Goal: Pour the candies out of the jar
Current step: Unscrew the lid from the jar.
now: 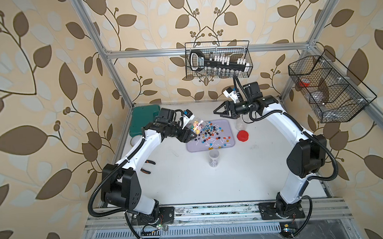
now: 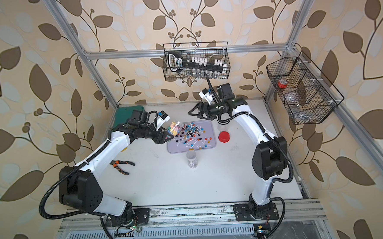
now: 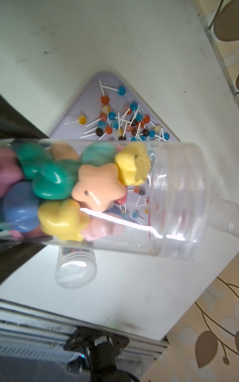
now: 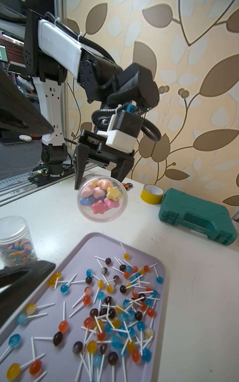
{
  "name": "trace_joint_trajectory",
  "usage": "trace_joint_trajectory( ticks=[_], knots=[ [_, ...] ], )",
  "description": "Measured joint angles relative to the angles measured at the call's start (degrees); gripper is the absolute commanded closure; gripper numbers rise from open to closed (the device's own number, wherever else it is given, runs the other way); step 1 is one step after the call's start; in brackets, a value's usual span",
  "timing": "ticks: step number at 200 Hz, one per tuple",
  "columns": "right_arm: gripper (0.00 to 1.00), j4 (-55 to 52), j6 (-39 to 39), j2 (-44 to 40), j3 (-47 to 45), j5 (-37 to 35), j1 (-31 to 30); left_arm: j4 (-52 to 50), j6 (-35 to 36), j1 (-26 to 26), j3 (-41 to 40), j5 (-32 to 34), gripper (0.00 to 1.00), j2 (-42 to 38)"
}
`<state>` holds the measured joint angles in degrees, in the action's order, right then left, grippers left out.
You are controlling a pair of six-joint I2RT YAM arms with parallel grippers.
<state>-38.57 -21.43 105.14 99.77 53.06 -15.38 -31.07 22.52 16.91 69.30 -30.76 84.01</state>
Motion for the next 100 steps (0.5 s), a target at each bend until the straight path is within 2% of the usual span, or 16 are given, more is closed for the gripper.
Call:
trace_joint_trajectory(
  ticks=[32,100],
  knots=[
    [0.07,-1.62,0.00,2.49,0.00,0.33,-1.49,0.13,1.77,2.86,-1.40,5.97,0.36,-2.71],
    [0.11,-2.27,-0.02,5.95,1.86,1.01,-6.80,0.92,2.86,3.45,-1.70,8.48,0.35,-3.61]
  ],
)
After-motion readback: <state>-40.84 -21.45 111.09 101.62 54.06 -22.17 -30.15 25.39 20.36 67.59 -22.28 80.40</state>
